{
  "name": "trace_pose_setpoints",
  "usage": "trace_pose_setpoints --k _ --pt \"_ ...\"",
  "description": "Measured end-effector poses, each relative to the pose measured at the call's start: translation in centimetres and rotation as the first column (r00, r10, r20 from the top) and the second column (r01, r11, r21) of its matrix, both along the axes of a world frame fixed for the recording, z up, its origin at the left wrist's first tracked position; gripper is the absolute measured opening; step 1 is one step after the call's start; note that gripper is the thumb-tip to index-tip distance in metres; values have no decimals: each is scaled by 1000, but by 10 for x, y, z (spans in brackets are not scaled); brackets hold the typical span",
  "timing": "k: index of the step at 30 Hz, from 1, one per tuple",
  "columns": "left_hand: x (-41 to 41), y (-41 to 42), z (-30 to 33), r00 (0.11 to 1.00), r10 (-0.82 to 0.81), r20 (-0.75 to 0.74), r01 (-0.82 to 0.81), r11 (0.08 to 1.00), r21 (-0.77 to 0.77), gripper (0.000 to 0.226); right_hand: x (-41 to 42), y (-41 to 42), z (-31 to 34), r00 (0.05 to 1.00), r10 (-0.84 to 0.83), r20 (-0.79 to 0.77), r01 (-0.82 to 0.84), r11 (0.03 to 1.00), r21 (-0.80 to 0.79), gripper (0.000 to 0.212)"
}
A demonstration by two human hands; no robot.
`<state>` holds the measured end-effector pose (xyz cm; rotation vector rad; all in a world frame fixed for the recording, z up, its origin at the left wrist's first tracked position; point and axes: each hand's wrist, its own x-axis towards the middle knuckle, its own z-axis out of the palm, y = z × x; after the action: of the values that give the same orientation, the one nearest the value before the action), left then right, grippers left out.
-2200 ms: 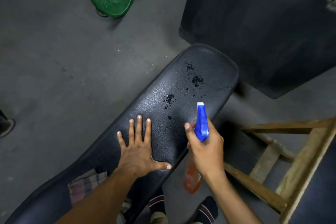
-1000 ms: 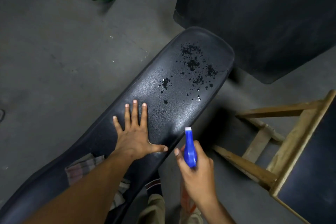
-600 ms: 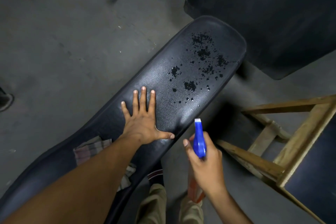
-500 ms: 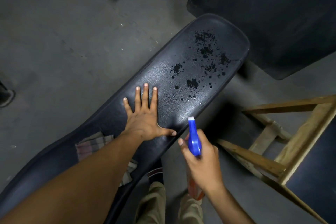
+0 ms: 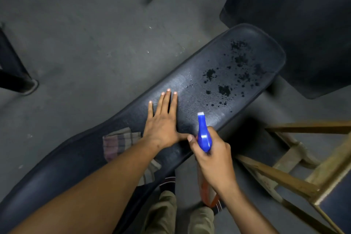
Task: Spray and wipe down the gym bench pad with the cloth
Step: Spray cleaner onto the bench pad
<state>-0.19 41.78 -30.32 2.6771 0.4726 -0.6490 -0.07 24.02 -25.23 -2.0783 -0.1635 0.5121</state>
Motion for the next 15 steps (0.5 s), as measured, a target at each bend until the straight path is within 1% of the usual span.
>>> trace_pose_setpoints --k 4,6,9,11,15 --pt "-27 22 -3 995 98 -5 -98 994 41 154 -8 10 -2 1000 10 -21 -10 1000 0 32" --pt "-34 28 -5 996 94 -7 -94 994 46 153 -17 13 -3 999 38 -27 -38 999 -5 32" --pt "-33 28 -5 997 76 6 -77 997 29 149 -37 13 -5 994 107 -35 -107 994 -3 39" --pt "-31 28 -4 998 68 8 -68 998 15 148 -49 8 -8 991 121 -50 -122 992 -18 42" --pt "-36 34 -6 997 56 49 -56 998 -4 143 -63 -11 -13 994 78 -75 -84 993 -81 32"
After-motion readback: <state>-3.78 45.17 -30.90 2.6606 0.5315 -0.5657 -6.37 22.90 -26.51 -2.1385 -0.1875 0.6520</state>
